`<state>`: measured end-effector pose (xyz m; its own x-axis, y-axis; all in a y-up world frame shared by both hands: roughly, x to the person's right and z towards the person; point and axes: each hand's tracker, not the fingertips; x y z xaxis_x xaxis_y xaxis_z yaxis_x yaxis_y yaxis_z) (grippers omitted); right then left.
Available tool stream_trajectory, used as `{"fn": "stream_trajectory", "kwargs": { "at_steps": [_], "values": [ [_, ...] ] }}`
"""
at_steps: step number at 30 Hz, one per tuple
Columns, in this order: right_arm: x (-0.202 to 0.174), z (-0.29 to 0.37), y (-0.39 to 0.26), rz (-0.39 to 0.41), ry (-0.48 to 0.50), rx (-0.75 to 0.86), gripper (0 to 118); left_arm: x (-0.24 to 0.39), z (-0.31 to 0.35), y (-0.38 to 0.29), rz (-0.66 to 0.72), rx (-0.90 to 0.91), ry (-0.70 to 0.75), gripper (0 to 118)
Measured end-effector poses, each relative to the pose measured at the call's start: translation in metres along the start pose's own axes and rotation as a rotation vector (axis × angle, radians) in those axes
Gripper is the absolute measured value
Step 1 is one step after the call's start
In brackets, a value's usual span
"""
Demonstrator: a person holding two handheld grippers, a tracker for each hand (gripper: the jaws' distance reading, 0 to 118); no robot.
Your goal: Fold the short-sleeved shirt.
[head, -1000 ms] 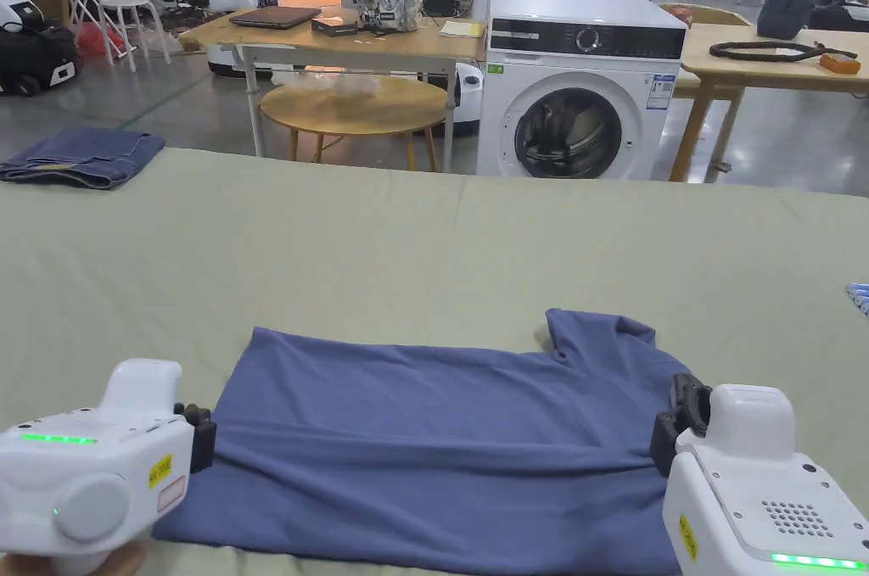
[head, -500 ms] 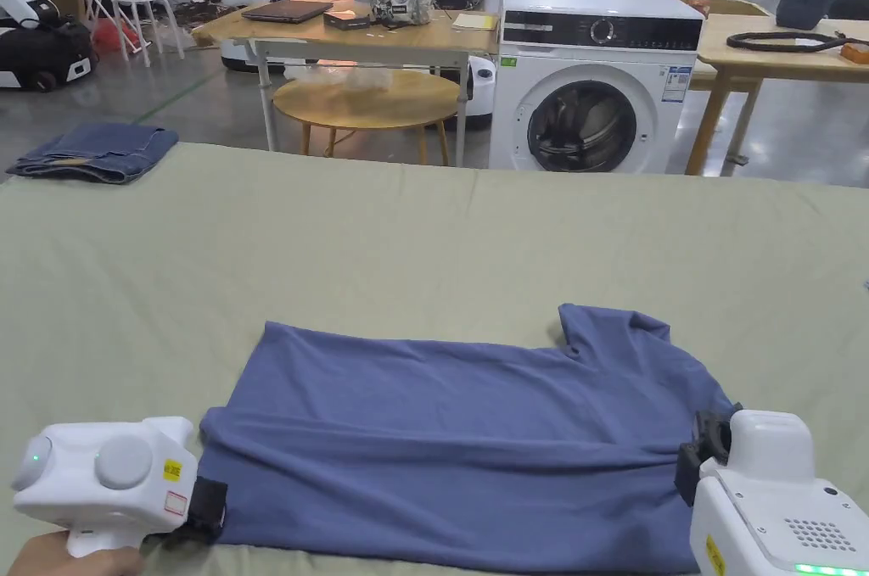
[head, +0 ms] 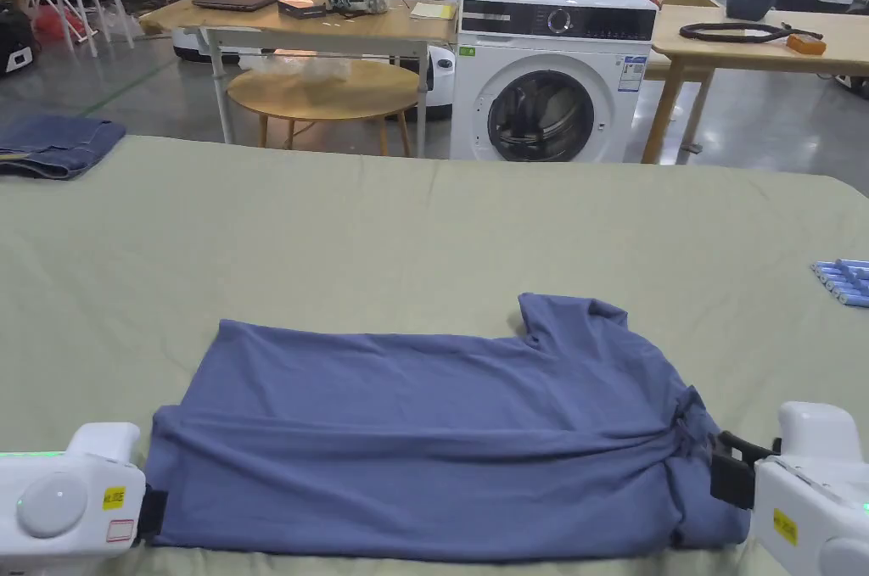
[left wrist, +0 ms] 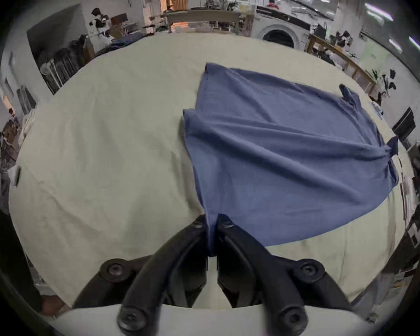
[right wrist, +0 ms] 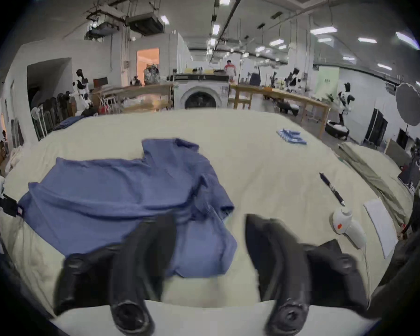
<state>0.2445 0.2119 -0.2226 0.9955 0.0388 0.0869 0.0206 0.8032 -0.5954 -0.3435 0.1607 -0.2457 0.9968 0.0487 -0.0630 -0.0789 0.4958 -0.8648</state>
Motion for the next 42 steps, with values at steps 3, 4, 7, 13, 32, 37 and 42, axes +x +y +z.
{"fn": "stream_trajectory", "kwargs": {
  "at_steps": [3, 4, 7, 13, 32, 37, 42],
  "values": [
    [0.013, -0.013, 0.005, 0.029, 0.036, -0.101, 70, 0.003, 0.013, 0.0, 0.006, 0.009, -0.011, 0],
    [0.015, -0.02, 0.005, 0.03, 0.057, -0.125, 71, 0.005, 0.015, 0.0, 0.004, 0.009, -0.012, 0],
    [0.021, -0.048, -0.003, 0.001, 0.102, -0.229, 70, 0.004, 0.007, 0.0, -0.003, 0.009, -0.01, 0],
    [0.016, -0.077, -0.033, 0.054, 0.098, -0.434, 24, 0.007, 0.008, -0.007, -0.002, -0.004, -0.01, 0],
    [0.012, 0.021, 0.004, 0.022, 0.108, -0.18, 6, 0.0, 0.055, 0.009, 0.027, 0.124, -0.057, 0],
    [0.017, 0.047, -0.007, 0.057, 0.088, -0.216, 6, -0.009, 0.083, -0.006, 0.031, 0.142, -0.067, 0],
    [0.016, 0.071, -0.051, 0.082, 0.07, -0.312, 6, -0.013, 0.085, -0.049, 0.01, 0.065, -0.061, 0]
  ]
}}
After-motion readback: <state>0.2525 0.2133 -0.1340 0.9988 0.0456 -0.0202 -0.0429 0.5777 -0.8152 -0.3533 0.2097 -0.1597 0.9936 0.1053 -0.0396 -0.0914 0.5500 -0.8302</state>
